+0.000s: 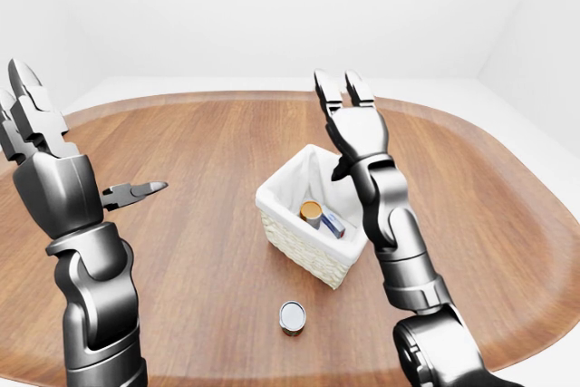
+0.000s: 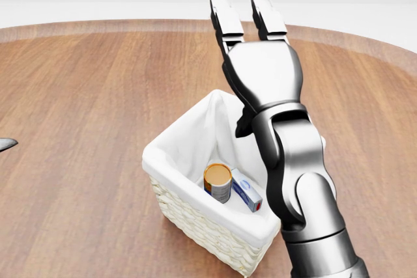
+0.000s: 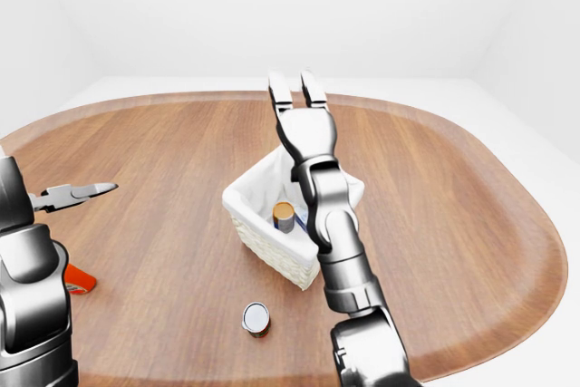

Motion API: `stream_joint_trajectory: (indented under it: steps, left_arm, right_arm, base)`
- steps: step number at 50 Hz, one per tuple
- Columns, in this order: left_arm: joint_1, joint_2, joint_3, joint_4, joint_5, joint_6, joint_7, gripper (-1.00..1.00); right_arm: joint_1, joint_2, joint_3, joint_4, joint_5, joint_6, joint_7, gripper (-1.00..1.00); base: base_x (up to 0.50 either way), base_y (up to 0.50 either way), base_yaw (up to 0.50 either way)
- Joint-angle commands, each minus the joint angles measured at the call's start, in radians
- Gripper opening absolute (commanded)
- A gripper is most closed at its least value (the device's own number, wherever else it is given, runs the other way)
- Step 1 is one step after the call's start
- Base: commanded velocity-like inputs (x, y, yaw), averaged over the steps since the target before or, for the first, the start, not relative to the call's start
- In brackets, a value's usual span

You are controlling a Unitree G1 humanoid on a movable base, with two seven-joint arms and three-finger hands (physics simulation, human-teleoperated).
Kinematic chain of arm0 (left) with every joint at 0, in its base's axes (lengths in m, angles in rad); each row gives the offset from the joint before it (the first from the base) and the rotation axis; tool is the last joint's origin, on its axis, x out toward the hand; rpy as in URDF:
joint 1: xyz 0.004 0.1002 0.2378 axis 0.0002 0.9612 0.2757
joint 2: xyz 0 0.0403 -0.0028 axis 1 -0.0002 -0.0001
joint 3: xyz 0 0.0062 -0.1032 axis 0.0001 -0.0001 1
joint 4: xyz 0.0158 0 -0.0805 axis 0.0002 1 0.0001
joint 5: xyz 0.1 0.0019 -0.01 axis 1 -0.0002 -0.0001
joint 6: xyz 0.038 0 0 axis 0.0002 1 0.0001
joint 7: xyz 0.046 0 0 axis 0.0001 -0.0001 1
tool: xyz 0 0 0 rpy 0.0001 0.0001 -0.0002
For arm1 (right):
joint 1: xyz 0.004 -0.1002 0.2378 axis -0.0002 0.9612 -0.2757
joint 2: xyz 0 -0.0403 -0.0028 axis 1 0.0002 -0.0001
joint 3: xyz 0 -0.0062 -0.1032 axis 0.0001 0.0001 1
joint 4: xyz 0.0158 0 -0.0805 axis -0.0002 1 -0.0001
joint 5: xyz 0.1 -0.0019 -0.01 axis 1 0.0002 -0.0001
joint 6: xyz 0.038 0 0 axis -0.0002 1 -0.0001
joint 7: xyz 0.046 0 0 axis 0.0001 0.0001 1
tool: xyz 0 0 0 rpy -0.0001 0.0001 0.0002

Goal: Pick up the alphabet soup and the cream cheese box, and put them in the basket.

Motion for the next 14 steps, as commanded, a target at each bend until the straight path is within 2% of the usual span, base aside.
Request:
stream_joint_trajectory:
  steps: [1, 5, 14]
  left_arm:
    - [0.001, 0.002, 0.001, 0.0, 0.0, 0.0, -0.002, 1.0]
    - [0.0, 0.002, 0.0, 0.001, 0.002, 0.0, -0.004, 1.0]
    - [-0.001, 0.002, 0.0, 0.001, 0.003, 0.0, -0.006, 1.0]
  right_arm:
    - [-0.058, -0.004, -0.016, -0.052, 0.041, 0.0, -0.061, 1.0]
    - [-0.079, -0.01, -0.019, -0.067, 0.054, 0.0, -0.078, 1.0]
    - [-0.138, 0.003, -0.024, -0.044, 0.11, 0.0, -0.181, 1.0]
  base:
    - [0.0, 0.0, 0.0]
    - [0.0, 0.0, 0.0]
    - [0.0, 0.0, 0.0]
